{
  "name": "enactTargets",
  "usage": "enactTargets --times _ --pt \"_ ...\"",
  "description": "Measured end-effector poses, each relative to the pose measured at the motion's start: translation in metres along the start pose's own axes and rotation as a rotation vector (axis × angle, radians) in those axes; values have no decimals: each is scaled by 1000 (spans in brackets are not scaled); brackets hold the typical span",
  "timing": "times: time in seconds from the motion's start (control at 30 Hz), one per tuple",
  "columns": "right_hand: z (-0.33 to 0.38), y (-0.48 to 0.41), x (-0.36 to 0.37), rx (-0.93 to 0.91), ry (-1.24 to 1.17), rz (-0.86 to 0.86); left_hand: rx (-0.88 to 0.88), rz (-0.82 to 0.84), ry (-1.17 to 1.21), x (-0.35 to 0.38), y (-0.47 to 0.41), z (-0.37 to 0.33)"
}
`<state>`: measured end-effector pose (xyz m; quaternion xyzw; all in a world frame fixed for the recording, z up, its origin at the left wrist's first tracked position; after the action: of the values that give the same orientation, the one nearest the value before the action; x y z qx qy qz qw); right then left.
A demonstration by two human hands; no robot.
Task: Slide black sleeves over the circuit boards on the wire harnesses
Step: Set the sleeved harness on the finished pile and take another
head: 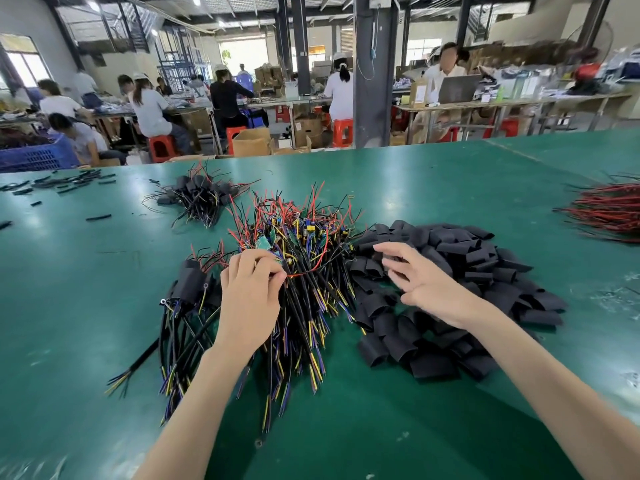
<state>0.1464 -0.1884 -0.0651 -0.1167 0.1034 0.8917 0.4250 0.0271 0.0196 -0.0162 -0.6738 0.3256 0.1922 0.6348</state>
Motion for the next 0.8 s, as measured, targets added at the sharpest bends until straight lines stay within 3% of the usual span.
enactTargets --times 0.1,0.13,0.23,0.33,0.6,0.8 --pt "7 4 -5 -6 -129 12 -11 -16 10 -2 1 2" --pt "10 5 -10 -19 -58 -34 -12 -23 15 -3 1 2" --pt "15 10 -18 -62 469 -122 -17 -30 25 -3 1 3" --pt "-3 8 -7 54 697 -5 -27 -16 19 -2 1 3" --pt "-13 2 -2 66 832 32 -21 2 30 -1 0 0" --pt "9 6 -24 -38 704 -306 -7 -13 47 -3 0 -4"
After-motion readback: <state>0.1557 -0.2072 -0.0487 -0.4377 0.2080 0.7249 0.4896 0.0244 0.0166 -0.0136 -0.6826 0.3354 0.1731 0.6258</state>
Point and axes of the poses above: each hand's wrist, its own y-axis away from the middle knuckle, its own x-axis out of the palm, z = x × y, the point moved 10 cm from there along -y, towards the middle knuckle, and after that the axes turned 14 degrees about x, right-handed, at the moved point
